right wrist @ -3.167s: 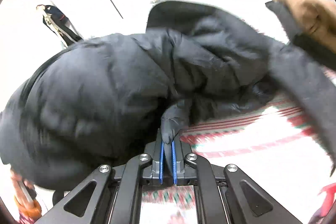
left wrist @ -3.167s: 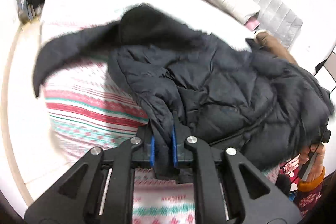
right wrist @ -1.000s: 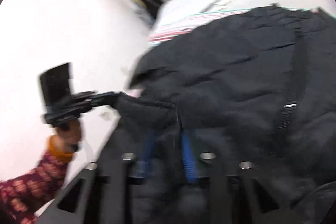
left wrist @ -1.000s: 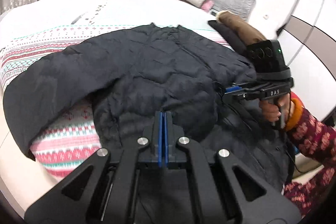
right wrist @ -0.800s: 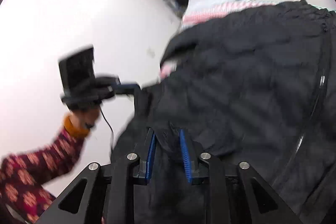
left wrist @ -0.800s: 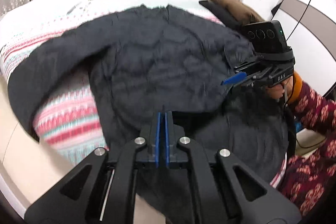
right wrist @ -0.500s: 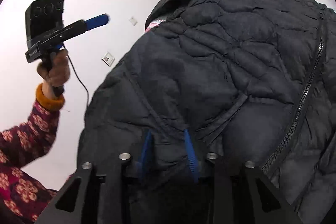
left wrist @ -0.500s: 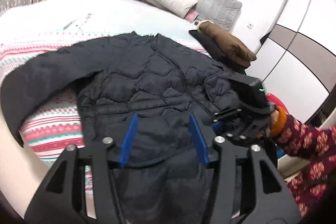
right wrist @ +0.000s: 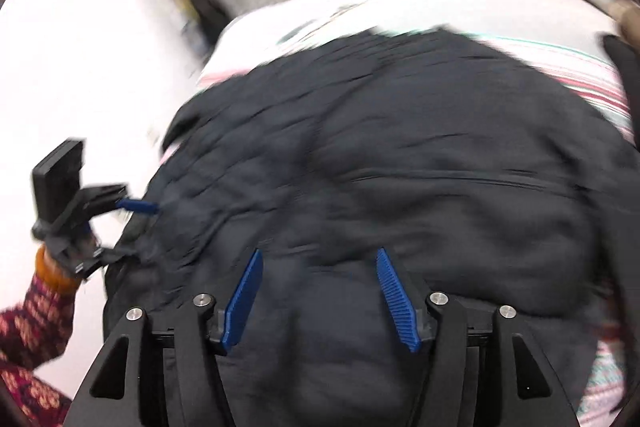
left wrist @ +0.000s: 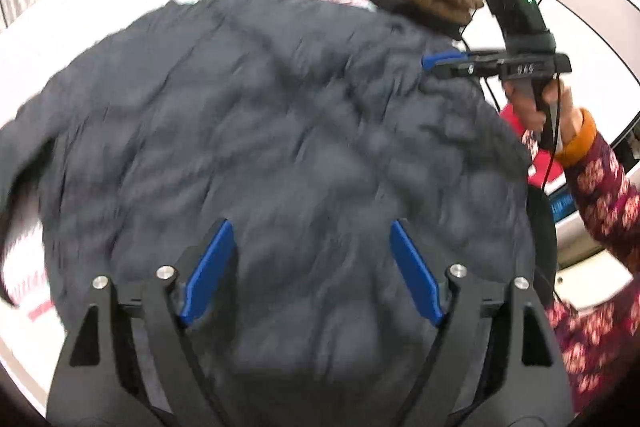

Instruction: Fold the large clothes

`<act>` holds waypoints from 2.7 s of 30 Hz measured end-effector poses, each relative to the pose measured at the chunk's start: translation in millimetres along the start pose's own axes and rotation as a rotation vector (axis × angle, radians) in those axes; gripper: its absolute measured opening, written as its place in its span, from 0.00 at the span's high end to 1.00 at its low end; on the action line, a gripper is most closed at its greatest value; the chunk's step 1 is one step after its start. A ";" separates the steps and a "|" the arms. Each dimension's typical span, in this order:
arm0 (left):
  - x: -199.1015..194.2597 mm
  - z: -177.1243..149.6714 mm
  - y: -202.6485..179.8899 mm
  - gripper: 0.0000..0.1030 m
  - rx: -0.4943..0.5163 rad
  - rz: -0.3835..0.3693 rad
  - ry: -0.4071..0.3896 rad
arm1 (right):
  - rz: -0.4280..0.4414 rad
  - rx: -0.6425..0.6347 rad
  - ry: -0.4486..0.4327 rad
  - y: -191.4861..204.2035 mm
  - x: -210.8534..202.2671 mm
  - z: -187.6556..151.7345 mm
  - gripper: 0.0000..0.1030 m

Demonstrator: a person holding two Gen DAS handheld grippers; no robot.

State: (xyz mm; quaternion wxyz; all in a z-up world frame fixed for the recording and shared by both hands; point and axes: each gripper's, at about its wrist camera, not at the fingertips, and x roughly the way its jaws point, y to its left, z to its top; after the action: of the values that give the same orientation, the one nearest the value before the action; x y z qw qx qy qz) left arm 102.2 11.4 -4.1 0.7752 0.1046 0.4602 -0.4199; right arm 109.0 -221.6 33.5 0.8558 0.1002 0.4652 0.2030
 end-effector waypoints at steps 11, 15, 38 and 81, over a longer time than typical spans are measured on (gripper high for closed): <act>112.5 73.5 -10.1 0.22 -0.126 -0.162 0.040 | -0.101 0.156 -0.084 -110.4 -42.3 -12.4 0.37; 136.2 86.7 -4.8 0.36 -0.183 -0.213 0.038 | -0.076 0.200 -0.096 -139.4 -40.1 -10.3 0.37; 126.3 26.7 -102.2 0.94 0.320 -0.148 0.208 | -0.011 -0.047 0.099 -103.7 -60.5 -60.6 0.86; 22.8 -5.2 86.2 0.20 -0.276 0.369 -0.022 | -0.581 0.405 -0.114 -210.4 -124.9 -71.4 0.36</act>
State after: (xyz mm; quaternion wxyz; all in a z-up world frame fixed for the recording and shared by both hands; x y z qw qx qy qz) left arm 168.4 55.6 -44.7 0.8507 0.0754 0.4779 -0.2054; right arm 42.3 -466.7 13.0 0.8652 0.1425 0.4564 -0.1511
